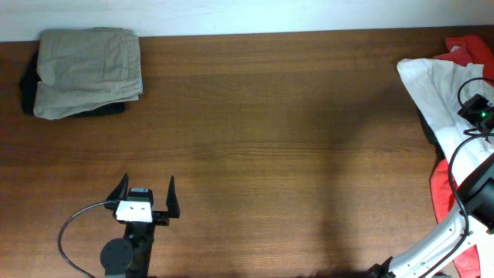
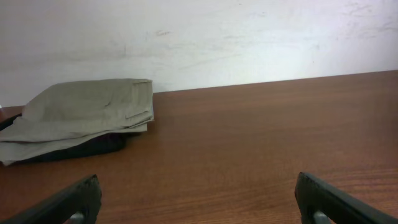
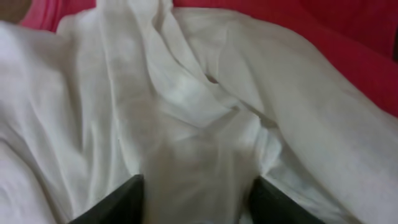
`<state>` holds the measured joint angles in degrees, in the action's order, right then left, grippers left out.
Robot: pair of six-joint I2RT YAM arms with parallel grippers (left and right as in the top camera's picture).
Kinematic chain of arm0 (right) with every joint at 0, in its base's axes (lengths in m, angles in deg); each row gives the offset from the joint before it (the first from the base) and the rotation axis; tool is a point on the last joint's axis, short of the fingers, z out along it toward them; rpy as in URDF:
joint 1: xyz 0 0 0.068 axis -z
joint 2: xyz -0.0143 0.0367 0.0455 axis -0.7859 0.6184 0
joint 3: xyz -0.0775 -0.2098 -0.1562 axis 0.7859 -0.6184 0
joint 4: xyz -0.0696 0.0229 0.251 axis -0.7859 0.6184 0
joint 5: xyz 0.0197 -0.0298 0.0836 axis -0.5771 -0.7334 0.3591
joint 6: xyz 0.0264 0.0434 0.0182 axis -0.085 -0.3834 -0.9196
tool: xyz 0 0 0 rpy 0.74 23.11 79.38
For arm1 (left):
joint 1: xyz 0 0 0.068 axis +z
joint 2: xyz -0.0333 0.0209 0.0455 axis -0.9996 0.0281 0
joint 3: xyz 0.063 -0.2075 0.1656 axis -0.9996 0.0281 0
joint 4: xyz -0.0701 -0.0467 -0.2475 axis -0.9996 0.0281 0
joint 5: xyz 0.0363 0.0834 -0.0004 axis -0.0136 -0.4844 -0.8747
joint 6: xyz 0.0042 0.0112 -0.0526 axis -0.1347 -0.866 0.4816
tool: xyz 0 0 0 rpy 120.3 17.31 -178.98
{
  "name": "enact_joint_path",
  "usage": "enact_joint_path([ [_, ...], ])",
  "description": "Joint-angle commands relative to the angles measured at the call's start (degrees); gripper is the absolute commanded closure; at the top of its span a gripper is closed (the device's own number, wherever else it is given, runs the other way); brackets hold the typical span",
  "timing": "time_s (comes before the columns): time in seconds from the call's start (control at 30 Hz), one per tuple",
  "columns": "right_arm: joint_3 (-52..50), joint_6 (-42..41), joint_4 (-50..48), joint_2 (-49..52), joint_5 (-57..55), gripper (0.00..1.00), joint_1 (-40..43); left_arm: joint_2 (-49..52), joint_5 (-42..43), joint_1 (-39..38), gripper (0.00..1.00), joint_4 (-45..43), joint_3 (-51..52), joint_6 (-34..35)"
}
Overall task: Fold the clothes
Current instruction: 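Grasp the white T-shirt with the right gripper and drag it to table center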
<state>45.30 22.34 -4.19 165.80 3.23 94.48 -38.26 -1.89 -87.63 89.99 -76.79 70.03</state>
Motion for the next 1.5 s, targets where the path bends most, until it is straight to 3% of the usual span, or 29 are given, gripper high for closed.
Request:
enact_joint_path([
  [0.0, 1.0, -0.2, -0.4, 0.2, 0.5, 0.55, 0.2, -0.3, 0.2, 0.0, 0.01, 0.2, 0.3, -0.5],
  [0.2, 1.0, -0.3, -0.7, 0.0, 0.5, 0.83, 0.1, -0.3, 0.2, 0.0, 0.01, 0.2, 0.3, -0.5],
  [0.3, 1.0, -2.9, -0.7, -1.8, 0.6, 0.87, 0.1, -0.3, 0.2, 0.0, 0.01, 0.2, 0.3, -0.5],
  [0.37, 1.0, -5.5, -0.7, -4.4, 5.2, 0.96, 0.0, -0.3, 0.2, 0.0, 0.01, 0.2, 0.3, -0.5],
  [0.57, 1.0, -9.9, -0.7, -11.5, 16.4, 0.96, -5.4, -0.3, 0.2, 0.0, 0.01, 0.2, 0.2, -0.5],
  [0.73, 1.0, -10.9, -0.5, -17.8, 18.5, 0.96, -20.0, -0.3, 0.2, 0.0, 0.01, 0.2, 0.2, -0.5],
  [1.13, 1.0, -15.9, -1.0, -18.1, 13.7, 0.96, -76.2, -0.3, 0.2, 0.0, 0.01, 0.2, 0.2, -0.5],
  [1.17, 1.0, -15.9, -0.4, -18.0, 10.9, 0.96, -79.1, -0.3, 0.2, 0.0, 0.01, 0.2, 0.2, -0.5],
  [1.2, 1.0, -15.9, 0.0, -18.0, 8.9, 0.87, -81.1, -0.3, 0.2, 0.0, 0.01, 0.2, 0.2, -0.5],
  [1.27, 1.0, -15.8, -0.2, -18.0, 8.5, 0.81, -83.9, -0.3, 0.2, 0.0, 0.01, 0.2, 0.2, -0.5],
  [1.3, 1.0, -15.9, -0.2, -18.3, 8.5, 0.71, -84.4, -0.3, 0.2, 0.0, 0.01, 0.2, 0.2, -0.5],
  [1.43, 1.0, -15.8, 5.1, -21.1, 5.4, 0.52, -80.0, -0.3, 0.2, 0.0, 0.01, 0.2, 0.2, -0.5],
  [1.47, 1.0, -15.8, 9.2, -22.7, 2.0, 0.41, -77.5, -0.3, 0.2, 0.0, 0.01, 0.2, 0.2, -0.5],
])
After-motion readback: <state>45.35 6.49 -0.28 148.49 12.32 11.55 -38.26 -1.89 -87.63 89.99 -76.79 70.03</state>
